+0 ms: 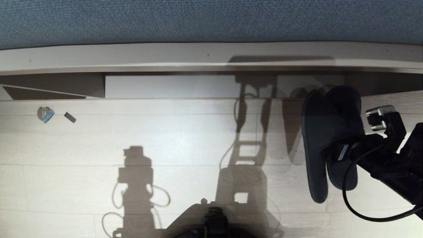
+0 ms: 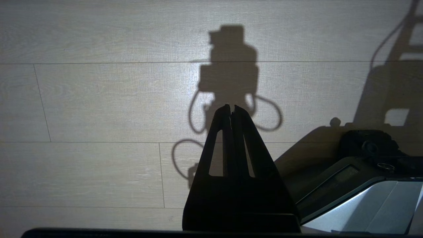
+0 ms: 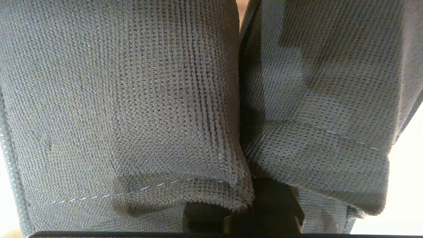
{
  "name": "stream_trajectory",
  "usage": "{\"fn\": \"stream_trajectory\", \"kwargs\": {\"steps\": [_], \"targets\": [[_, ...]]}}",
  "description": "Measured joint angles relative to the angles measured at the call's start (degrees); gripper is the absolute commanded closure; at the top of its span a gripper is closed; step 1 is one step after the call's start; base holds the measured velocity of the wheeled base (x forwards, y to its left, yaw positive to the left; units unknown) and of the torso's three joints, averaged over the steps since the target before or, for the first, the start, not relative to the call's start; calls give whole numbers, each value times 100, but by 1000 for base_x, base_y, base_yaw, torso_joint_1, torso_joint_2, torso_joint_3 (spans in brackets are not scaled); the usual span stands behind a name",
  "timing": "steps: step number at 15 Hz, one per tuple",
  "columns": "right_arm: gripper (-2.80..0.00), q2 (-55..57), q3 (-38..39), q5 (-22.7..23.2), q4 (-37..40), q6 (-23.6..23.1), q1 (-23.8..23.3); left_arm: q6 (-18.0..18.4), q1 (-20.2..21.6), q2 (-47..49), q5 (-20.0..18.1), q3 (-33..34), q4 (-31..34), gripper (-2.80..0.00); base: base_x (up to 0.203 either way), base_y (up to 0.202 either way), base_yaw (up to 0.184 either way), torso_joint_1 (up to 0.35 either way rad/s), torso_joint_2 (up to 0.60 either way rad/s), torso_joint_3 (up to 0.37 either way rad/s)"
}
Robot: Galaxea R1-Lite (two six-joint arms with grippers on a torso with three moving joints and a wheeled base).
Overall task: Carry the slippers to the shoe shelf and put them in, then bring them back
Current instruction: Place the slippers into the shoe cabinet
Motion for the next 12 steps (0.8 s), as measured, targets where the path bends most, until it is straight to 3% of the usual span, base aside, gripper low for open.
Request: {"fn": "stream_trajectory", "kwargs": {"steps": [5,12], "targets": [[0,416,-1161,0,227,-11,-55,1,0,0,2,0,0,0,0,0,0,0,0,0],[0,769,-3340,271,1659,-128,-176,-2,0,0,2,0,0,0,0,0,0,0,0,0]]}}
